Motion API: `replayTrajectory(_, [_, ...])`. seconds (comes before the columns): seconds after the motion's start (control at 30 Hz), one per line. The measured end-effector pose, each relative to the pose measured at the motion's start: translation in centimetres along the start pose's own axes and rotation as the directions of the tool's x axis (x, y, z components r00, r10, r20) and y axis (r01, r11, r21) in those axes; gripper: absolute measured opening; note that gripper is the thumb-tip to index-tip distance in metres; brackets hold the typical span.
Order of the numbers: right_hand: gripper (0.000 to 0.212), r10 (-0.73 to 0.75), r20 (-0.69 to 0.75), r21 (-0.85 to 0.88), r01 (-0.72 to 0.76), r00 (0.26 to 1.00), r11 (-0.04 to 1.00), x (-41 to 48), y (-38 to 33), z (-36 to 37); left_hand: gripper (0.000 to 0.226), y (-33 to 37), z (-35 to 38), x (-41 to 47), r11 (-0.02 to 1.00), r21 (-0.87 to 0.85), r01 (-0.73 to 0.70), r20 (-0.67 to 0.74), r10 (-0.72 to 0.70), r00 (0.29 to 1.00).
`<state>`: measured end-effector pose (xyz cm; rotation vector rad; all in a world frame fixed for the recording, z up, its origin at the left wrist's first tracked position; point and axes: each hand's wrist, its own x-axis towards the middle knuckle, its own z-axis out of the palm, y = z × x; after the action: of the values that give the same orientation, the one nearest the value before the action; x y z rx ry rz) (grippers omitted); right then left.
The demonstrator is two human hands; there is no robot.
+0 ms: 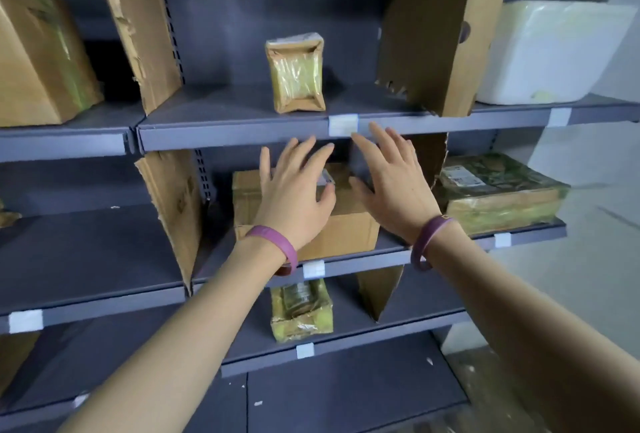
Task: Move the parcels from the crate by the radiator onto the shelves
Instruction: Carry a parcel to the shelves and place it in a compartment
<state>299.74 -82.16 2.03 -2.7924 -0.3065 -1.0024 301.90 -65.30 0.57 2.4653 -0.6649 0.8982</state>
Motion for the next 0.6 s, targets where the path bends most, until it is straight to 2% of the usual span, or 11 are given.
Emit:
replayTrajectory(0.07, [0.057, 0.061, 0.0, -0.003, -0.061, 0.998, 0.998, -3.1, 1.0, -0.3, 0.053, 1.8, 1.8, -2.1, 0.995, -0.094, -0.018, 0.036, 0.021, 0.999])
replayTrajectory(0.23, [0.064, 0.266, 0.097, -0.074, -0.26, 0.959, 0.963, -12.5, 4.4, -1.5, 0.054, 7.5, 6.4, -6.8, 0.963, -0.269, 0.027, 0.237, 0.039, 0.971])
replayTrajectory(0.3, [0.069, 0.363, 0.135, -0.098, -0.352, 0.922, 0.931, -16.4, 5.6, -2.5, 0.056, 10.9, 8.0, -8.8, 0.952, -0.306, 0.035, 0.327, 0.071, 0.942])
replayTrajectory(0.43, [0.073, 0.536, 0.125, -0.051, -0.534, 0.835, 0.844, -25.3, 8.2, -5.7, 0.06, 18.6, 10.5, -13.2, 0.934, -0.355, -0.046, 0.426, 0.205, 0.881])
replayTrajectory(0.6, [0.069, 0.713, 0.139, -0.169, -0.693, 0.687, 0.701, -38.8, 12.7, -11.9, 0.06, 30.1, 11.9, -18.8, 0.877, -0.479, -0.04, 0.52, 0.321, 0.791])
